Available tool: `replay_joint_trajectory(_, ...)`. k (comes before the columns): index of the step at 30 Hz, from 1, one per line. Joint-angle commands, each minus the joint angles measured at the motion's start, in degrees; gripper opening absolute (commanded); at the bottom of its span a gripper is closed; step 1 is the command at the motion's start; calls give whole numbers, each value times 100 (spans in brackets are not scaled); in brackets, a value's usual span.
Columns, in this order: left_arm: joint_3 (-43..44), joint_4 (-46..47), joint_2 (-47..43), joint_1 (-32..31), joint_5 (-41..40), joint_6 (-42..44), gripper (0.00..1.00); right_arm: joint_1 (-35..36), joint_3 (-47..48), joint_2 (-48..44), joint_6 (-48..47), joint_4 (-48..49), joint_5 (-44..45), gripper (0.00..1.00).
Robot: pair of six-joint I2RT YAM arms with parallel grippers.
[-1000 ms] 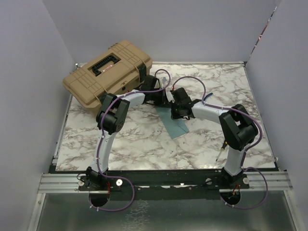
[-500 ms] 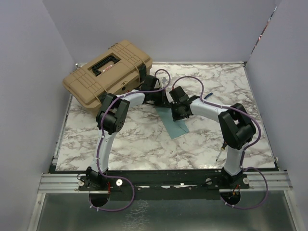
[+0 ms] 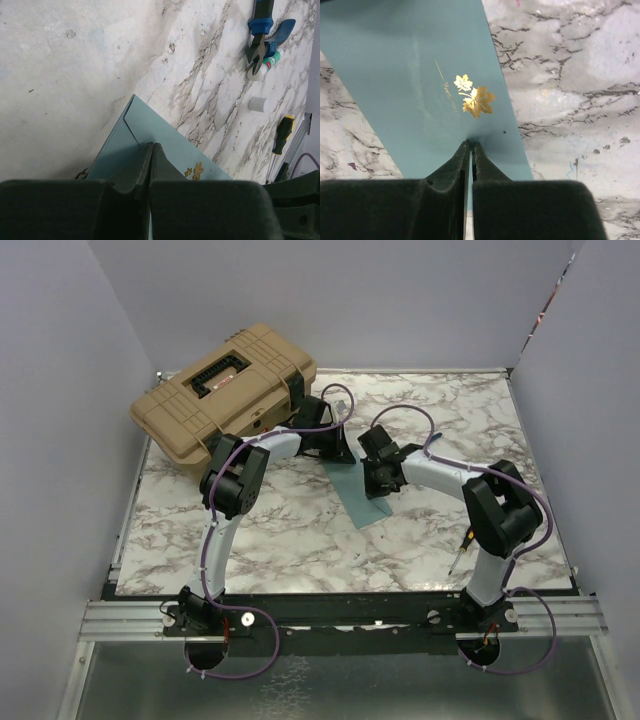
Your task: Place the letter into the envelope and seal it
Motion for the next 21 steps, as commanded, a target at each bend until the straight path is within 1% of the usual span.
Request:
replay_joint_trajectory(1, -174, -425, 442, 63, -610, 241, 0, -106, -552, 274, 79, -1573, 215, 5)
replay_joint_trajectory(8, -165, -425, 434, 63, -609, 240, 0, -109, -862, 61, 148, -1599, 198, 5)
replay_joint_trajectory(13, -152, -426, 427, 63, -609, 232, 0, -124, -1107, -140, 254, -1635, -31, 5)
replay_joint_trajectory(17, -149, -425, 408, 64, -613, 227, 0, -185, -1262, -370, 358, -1657, -103, 5)
replay_joint_trajectory(21, -102, -429, 346, 64, -536, 118, 0, -286, -1192, -764, 425, -1724, -206, 5)
